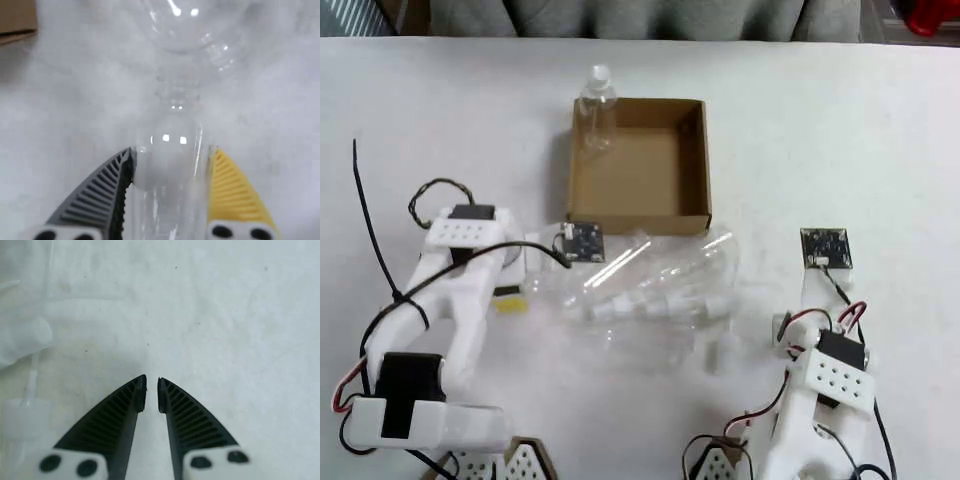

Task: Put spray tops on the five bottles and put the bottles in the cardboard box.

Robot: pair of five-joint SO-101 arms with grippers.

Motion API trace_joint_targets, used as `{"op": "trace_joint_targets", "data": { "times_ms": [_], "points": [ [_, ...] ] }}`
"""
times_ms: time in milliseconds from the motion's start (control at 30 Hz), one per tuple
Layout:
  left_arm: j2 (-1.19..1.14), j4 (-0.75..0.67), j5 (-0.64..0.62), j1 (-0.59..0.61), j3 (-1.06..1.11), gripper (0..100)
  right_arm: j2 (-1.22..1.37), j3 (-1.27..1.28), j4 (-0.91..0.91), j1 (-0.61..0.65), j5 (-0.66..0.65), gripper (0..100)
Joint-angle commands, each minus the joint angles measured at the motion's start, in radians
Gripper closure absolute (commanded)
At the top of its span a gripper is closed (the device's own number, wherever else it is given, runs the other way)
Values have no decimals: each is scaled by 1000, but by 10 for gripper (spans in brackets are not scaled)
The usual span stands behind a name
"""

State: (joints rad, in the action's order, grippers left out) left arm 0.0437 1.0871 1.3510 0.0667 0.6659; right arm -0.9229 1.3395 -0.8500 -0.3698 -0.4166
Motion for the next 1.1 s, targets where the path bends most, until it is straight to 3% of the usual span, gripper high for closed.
{"op": "trace_joint_targets", "data": {
  "times_ms": [0,100,300,367,633,867,1067],
  "points": [
    [8,55,-233,-22,-35,973,-13,-9,7,-12,-3,981],
    [8,80,-445,-21,-83,972,-13,-9,5,-13,-3,981],
    [10,87,-1017,7,-124,972,-13,-8,5,-13,-3,981],
    [10,52,-1120,7,-92,972,-21,0,5,-13,-3,981],
    [47,-81,-1128,24,14,965,-21,0,5,-10,-3,981],
    [255,-104,-1135,19,115,770,-19,0,10,-8,-3,981],
    [300,-130,-1134,18,135,755,-19,0,10,-8,-3,981]
  ]
}}
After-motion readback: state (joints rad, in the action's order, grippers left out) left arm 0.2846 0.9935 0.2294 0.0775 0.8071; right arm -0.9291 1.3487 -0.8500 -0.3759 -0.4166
